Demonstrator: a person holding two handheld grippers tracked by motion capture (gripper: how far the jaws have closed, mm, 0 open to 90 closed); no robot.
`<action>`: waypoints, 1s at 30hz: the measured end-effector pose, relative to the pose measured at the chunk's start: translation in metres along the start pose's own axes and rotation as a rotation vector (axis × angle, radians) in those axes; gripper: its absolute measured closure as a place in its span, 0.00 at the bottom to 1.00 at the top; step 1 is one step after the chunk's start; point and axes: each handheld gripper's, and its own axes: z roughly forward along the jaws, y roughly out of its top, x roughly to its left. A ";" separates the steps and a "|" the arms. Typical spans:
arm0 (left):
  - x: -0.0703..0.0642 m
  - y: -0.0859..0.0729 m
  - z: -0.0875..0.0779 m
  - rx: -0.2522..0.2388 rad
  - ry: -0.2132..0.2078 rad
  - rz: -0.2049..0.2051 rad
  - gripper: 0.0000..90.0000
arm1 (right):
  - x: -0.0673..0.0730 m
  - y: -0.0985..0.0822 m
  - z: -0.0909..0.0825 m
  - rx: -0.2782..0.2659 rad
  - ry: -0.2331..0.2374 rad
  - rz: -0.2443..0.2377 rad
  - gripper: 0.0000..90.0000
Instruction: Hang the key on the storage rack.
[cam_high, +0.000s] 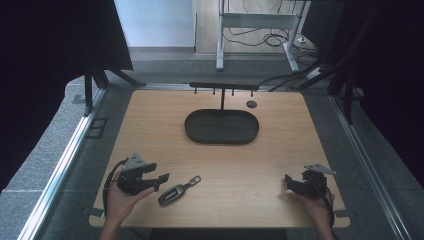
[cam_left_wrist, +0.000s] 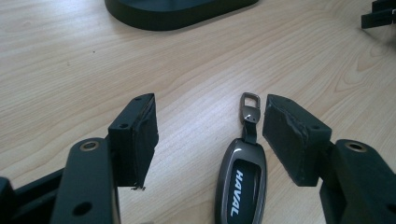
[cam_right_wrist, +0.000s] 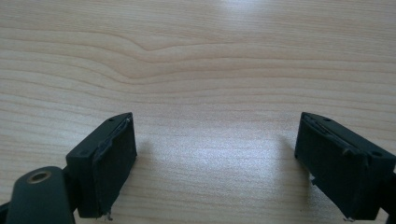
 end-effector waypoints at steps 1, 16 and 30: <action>0.000 0.000 0.000 0.003 -0.001 0.004 0.40 | -0.001 0.000 0.000 -0.003 0.004 0.002 0.15; 0.000 0.003 -0.011 -0.016 -0.002 0.000 0.40 | -0.002 -0.002 -0.003 -0.020 0.021 0.021 0.20; -0.013 0.024 -0.008 0.155 -0.030 0.064 0.45 | 0.001 -0.001 -0.002 -0.022 0.067 0.004 0.21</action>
